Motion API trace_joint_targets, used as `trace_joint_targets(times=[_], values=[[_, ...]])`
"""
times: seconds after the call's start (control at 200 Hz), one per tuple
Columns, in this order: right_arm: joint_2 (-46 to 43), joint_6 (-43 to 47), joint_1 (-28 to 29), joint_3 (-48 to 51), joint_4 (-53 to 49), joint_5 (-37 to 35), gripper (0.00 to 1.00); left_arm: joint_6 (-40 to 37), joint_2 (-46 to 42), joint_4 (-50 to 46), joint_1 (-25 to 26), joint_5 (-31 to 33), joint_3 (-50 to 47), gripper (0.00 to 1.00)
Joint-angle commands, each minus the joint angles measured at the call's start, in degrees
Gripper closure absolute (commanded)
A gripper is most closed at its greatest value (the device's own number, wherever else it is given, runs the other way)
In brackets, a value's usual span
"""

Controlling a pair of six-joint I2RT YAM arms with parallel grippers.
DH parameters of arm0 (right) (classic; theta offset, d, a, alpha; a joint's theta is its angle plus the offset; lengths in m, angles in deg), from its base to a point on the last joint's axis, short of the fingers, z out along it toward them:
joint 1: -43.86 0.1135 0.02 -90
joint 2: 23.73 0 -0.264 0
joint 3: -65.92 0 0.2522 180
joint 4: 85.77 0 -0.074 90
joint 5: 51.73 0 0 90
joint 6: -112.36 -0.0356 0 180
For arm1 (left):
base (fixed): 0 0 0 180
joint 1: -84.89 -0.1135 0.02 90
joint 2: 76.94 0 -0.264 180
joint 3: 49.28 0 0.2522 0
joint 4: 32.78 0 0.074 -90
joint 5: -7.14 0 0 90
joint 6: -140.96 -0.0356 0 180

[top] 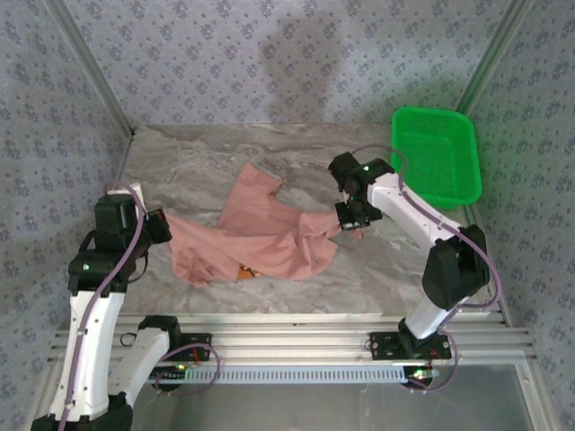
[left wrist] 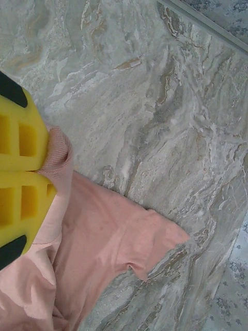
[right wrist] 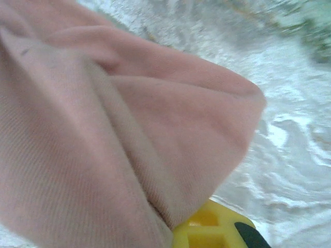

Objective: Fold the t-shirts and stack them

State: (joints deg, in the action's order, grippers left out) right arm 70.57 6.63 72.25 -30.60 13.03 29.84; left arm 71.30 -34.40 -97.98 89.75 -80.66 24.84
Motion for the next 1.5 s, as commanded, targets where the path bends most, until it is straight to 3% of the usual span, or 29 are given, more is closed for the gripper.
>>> trace_joint_targets(times=[0.0, 0.175, 0.42, 0.485, 0.585, 0.66, 0.769, 0.894, 1.029, 1.219, 1.494], values=[[1.64, 4.03, -0.76, -3.76, -6.75, -6.39, 0.94, -1.33, 0.56, 0.33, -0.51, 0.21, 2.24, 1.00], [7.43, 7.81, -0.62, -10.13, -5.57, -11.06, 0.94, -1.87, 1.27, 0.66, -0.58, -0.21, 2.40, 1.00], [19.02, 12.96, -0.28, -20.28, 0.84, -10.08, 0.88, -1.99, 2.22, 0.51, -0.73, -0.94, 2.18, 1.00], [22.31, 13.37, -0.61, -23.65, 3.20, -7.35, 0.79, -1.95, 2.45, 0.63, -0.76, -1.35, 1.80, 1.00], [25.37, 10.10, -2.15, -28.78, 5.12, -0.08, 0.49, -1.80, 2.88, 1.11, -0.89, -2.19, 1.10, 1.00], [23.75, 6.51, -3.80, -29.65, 5.62, 6.22, 0.43, -1.78, 3.41, 1.20, -0.91, -2.63, 0.95, 1.00], [13.40, 3.29, -6.68, -21.45, 7.46, 13.18, 0.34, -1.32, 3.74, 1.82, -1.08, -3.19, 0.31, 1.00], [-2.92, -0.95, -11.36, -5.36, 9.96, 22.14, 0.27, -0.36, 3.79, 2.60, -1.16, -4.49, -0.54, 1.00], [-12.93, -4.98, -15.12, 12.26, 14.54, 33.08, 0.27, 0.39, 3.89, 4.19, -1.21, -5.88, -2.05, 1.00], [-12.33, -6.81, -16.14, 31.20, 29.30, 40.20, 0.36, 0.67, 5.16, 5.42, -1.23, -6.74, -2.01, 1.00], [-1.47, -6.54, -13.36, 32.85, 39.70, 40.74, 0.46, 0.40, 4.93, 4.51, -1.33, -6.33, -1.56, 1.00]])
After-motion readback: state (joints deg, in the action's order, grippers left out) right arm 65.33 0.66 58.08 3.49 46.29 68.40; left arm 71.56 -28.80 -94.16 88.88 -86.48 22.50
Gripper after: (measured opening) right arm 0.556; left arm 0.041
